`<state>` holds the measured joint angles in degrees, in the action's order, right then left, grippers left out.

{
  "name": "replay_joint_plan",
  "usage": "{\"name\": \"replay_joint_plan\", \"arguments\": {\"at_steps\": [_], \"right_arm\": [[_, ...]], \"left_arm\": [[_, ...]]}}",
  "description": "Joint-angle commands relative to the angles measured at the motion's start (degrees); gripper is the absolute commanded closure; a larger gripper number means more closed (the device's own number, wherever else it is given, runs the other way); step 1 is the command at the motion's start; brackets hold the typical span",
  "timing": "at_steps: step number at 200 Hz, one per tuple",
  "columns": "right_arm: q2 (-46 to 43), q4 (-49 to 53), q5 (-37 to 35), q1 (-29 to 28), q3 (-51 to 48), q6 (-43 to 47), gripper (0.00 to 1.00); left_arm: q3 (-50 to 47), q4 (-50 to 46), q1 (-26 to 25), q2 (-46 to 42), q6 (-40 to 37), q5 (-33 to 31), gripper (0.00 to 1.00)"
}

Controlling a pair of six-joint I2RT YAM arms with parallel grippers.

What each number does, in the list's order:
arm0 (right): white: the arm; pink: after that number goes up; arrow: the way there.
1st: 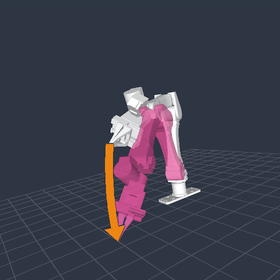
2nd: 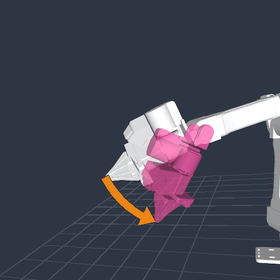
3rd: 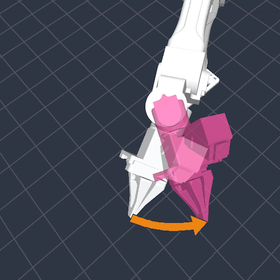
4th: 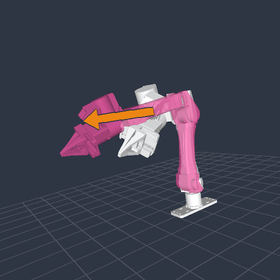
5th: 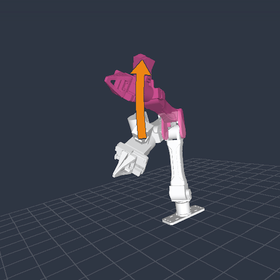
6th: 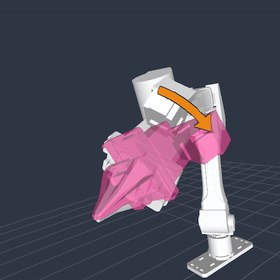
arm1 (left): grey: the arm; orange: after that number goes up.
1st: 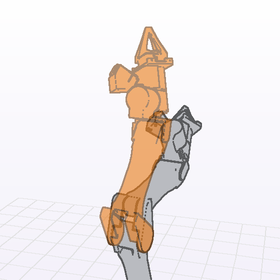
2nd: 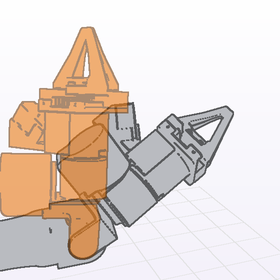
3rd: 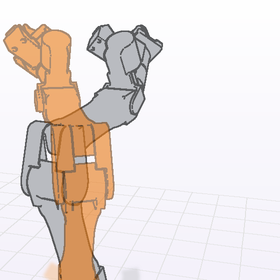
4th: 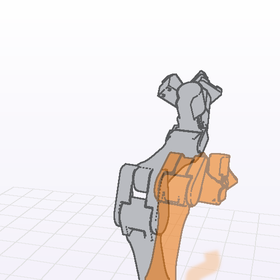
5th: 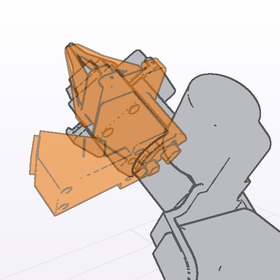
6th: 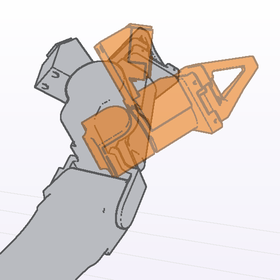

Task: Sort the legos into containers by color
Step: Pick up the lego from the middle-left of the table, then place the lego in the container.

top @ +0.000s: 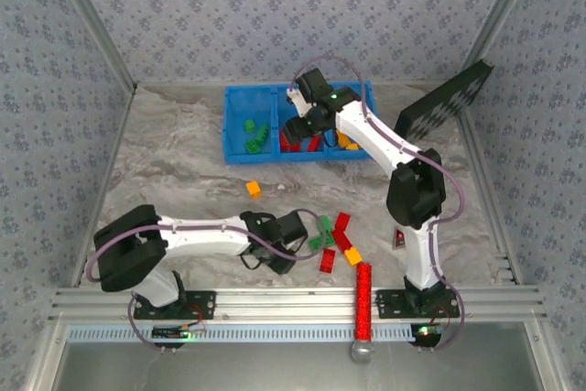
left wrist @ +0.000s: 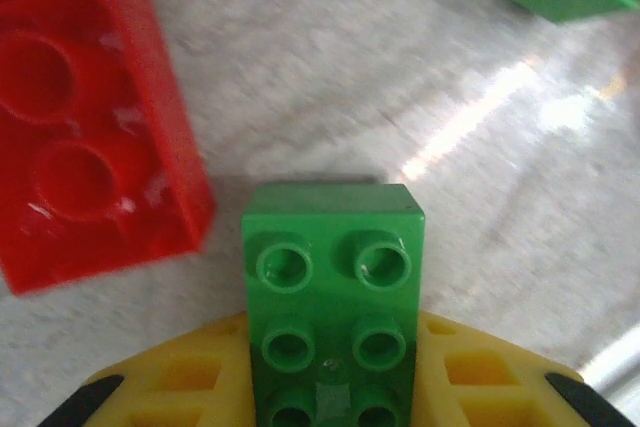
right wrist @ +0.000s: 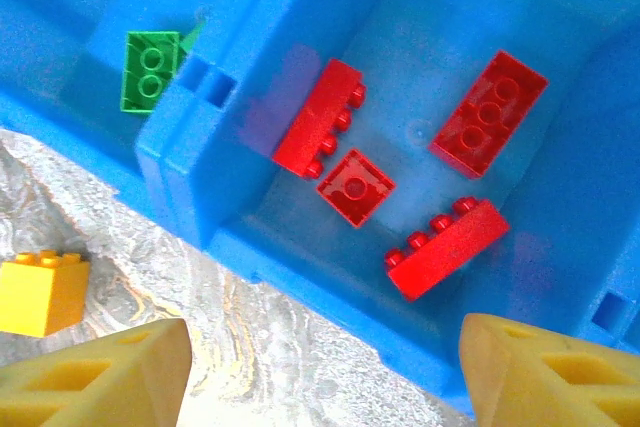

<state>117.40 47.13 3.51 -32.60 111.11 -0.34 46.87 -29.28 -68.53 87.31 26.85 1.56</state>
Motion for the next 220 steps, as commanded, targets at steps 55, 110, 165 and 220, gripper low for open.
{"name": "replay_joint_plan", "arguments": {"at_steps": [55,110,165,220], "right_arm": [[-0.91,-2.51,3.84,-1.5,-3.77,0.45,0.27],[-0.08,-4.35,4.54,-5.18,-6.0,-0.63,0.28],[-0.3,-10.03,6.47,-9.82,-12.27,0.67,0.27],[0.54,-15.59,5.4,-13.56,-17.26,-1.78,0.27]], "left_arm": [[15.31,-10.48,18.53,-23.29,-5.76,3.22,0.91],[26.8,-7.16,31.7,-19.54,-9.26,-3.89,0.89],[39.4,-6.39,43.66,-6.63,-3.96,-1.56,0.89],[50.07,-8.52,46.64,10.13,-2.47,1.21,0.88]]}}
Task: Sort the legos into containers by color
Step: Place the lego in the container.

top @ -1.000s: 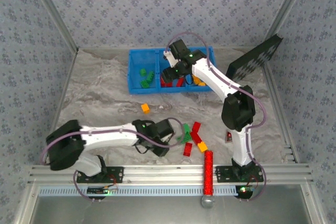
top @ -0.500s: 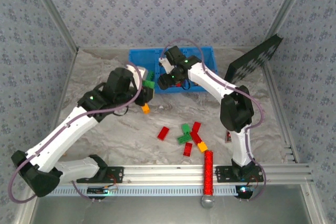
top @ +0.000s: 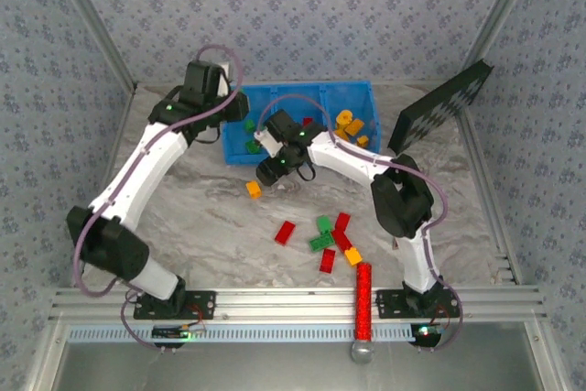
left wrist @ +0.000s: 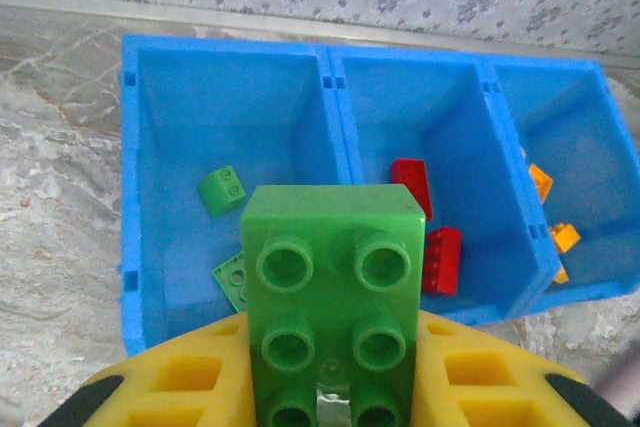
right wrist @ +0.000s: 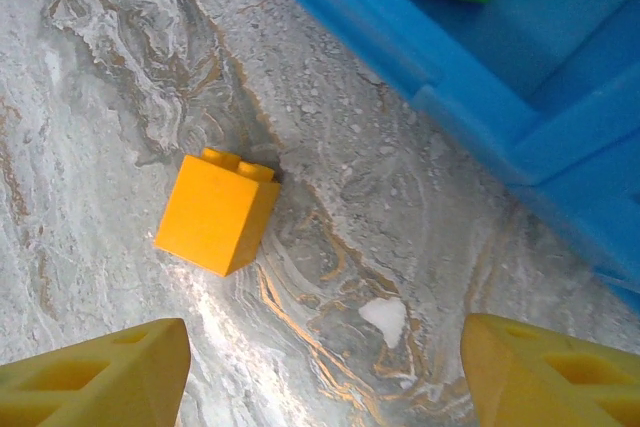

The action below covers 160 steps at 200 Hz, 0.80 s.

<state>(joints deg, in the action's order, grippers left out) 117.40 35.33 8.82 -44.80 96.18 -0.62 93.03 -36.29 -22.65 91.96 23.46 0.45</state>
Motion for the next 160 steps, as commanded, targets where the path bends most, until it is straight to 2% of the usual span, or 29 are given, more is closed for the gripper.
{"name": "replay_joint_plan", "arguments": {"at_steps": [1,47,72,122,160], "right_arm": [[0.5,-4.0,0.03,-1.4,-2.5,-1.62,0.27],[0.06,-13.63,-0.22,-3.92,-7.94,-8.19,0.26],[0.26,-17.36,-1.57,-4.77,-9.97,-9.78,0.27],[3.48,-18.81,-1.88,-4.87,-8.96,-10.89,0.25],[5.18,-18.12,-2.38,-4.89,-7.35,-10.8,0.24]], "left_arm": [[4.04,-1.5,0.77,5.76,0.86,2.39,0.88],[6.88,1.05,1.16,16.2,3.05,0.78,0.87],[12.79,-1.13,1.3,23.84,2.87,0.5,0.86],[23.17,-5.95,1.3,34.82,2.71,-0.4,0.85],[25.21,-6.63,1.29,38.48,3.24,-0.82,0.81]]}}
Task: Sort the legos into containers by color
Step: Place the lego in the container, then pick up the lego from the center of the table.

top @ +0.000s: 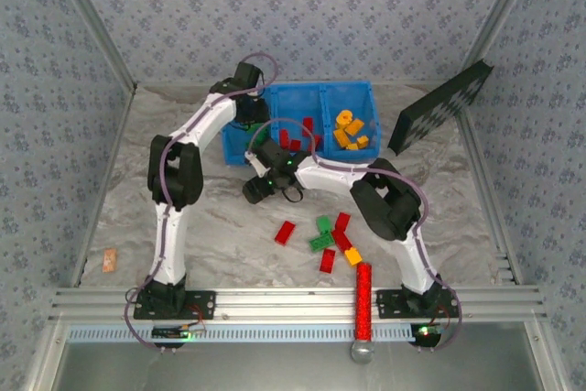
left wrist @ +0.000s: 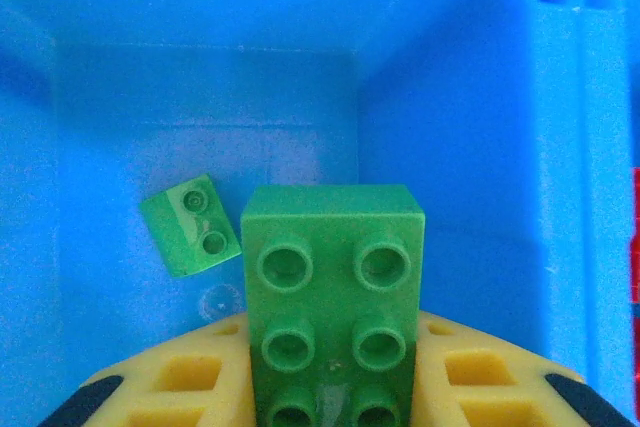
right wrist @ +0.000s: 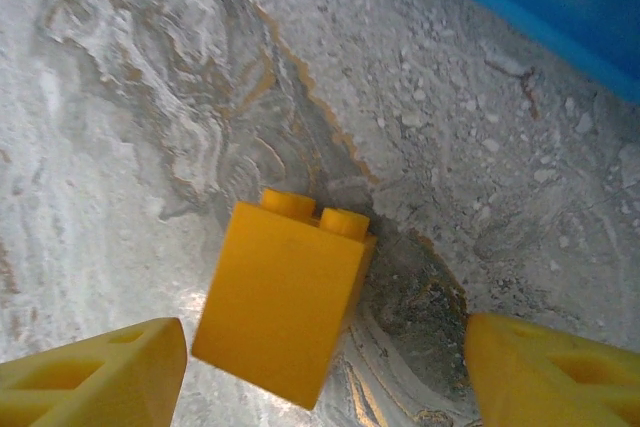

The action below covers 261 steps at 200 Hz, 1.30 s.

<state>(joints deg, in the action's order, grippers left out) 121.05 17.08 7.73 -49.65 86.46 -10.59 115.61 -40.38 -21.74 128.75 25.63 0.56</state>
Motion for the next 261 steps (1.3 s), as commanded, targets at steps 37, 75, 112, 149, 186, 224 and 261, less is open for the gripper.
{"name": "replay_joint_plan", "arguments": {"at_steps": [37,75,112,149,186,224,261], "right_arm": [[2.43,0.45,-1.7,-0.19,2.75,-1.01,0.24],[3.24,0.54,-0.78,-0.49,3.08,-1.17,0.24],[4.17,1.06,-0.78,-0.56,4.07,-1.36,0.24],[5.02,1.41,-0.67,-0.75,5.2,-1.2,0.23],[6.01,3.13,-2.08,-1.39,6.61,-0.15,0.3],[6.87,4.89,-3.7,-1.94,7.23,0.57,0.45],[6.94,7.04,-5.3,-2.11,7.1,1.34,0.57]], "left_arm": [[2.83,-3.38,0.38,3.84,1.43,-1.11,0.73],[1.49,-2.89,0.38,3.37,1.79,-1.21,0.64],[1.02,-2.93,0.42,2.07,1.54,-1.37,0.54],[0.27,-2.65,0.47,0.03,1.18,-1.35,0.48],[-0.35,-2.07,0.47,-3.56,0.96,-0.67,0.44],[-0.39,-2.39,1.02,-8.95,0.14,0.01,0.42],[-2.42,-2.09,3.35,-16.54,-0.57,0.67,0.41]]}}
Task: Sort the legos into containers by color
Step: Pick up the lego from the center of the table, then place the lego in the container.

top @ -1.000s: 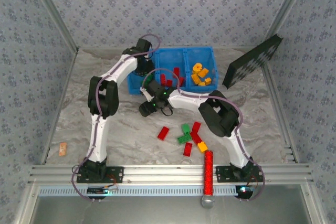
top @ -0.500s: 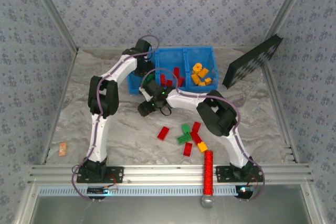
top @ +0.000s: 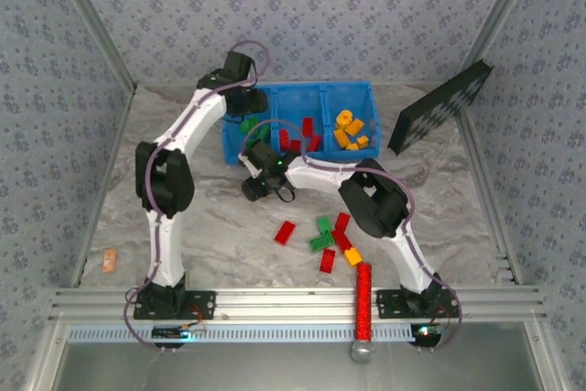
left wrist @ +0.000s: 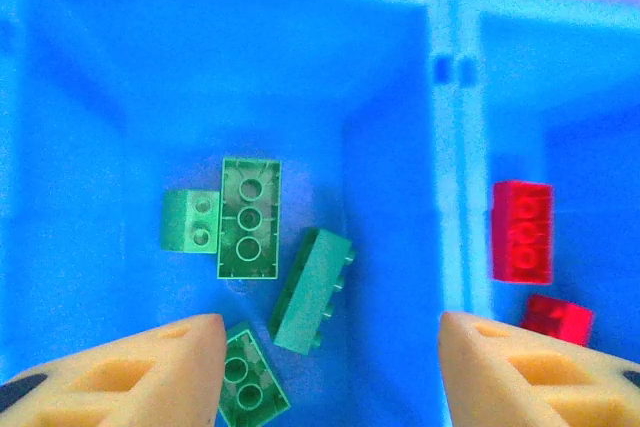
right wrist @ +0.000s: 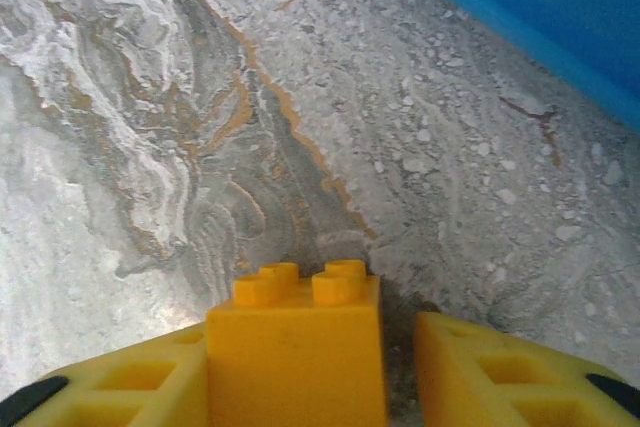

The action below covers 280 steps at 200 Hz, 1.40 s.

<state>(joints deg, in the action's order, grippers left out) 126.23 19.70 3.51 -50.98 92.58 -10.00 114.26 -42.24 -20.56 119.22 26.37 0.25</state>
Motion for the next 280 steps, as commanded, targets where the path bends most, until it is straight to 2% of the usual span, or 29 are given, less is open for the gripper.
{"name": "replay_joint_plan", "arguments": {"at_steps": [1,24,54,81,118,177,191,210,226,240,265,280], "right_arm": [[1.7,4.49,-1.11,-0.78,0.96,0.8,0.57],[0.05,5.18,-2.06,-0.53,-0.28,1.53,0.64],[-5.92,6.51,-1.96,1.48,-3.6,2.43,0.67],[-13.38,9.23,-1.65,4.39,-6.64,3.86,0.68],[-22.41,13.37,-1.99,9.78,-8.4,5.58,0.69],[-27.81,14.17,-4.49,20.89,-8.05,6.92,0.7],[-26.68,12.57,-4.31,24.06,-7.62,7.01,0.7],[-23.84,11.59,-3.4,26.99,-5.83,6.82,0.7],[-20.95,10.76,-2.29,28.69,-4.13,6.78,0.7],[-18.15,10.62,-1.96,29.53,-2.13,6.91,0.7],[-13.13,11.18,-1.06,30.9,1.52,6.88,0.7],[-10.42,11.56,-0.76,31.5,3.47,6.23,0.7]], "left_arm": [[-1.15,-0.22,2.22,-7.22,-1.36,0.98,0.41],[-2.2,-0.2,3.53,-12.45,-2.38,0.85,0.4],[-6.21,-1.79,3.77,-18.91,-6.03,-0.38,0.39],[-14.89,-2.91,3.77,-26.67,-10.52,-3.01,0.39],[-28.05,-3.77,3.77,-37.75,-13.0,-4.88,0.38],[-40.78,-8.27,3.11,-50.42,-12.63,-0.61,0.38],[-43.84,-8.76,0.22,-53.13,-12.4,-1.84,0.38],[-47.45,-9.78,-7.24,-56.47,-13.46,-8.15,0.38],[-50.49,-10.34,-13.24,-58.73,-13.97,-10.13,0.38],[-52.57,-10.92,-16.95,-60.16,-12.88,-9.04,0.38],[-56.75,-8.91,-22.04,-62.29,-9.81,-3.37,0.37],[-59.72,-6.48,-25.88,-62.97,-7.19,-3.38,0.37]]}}
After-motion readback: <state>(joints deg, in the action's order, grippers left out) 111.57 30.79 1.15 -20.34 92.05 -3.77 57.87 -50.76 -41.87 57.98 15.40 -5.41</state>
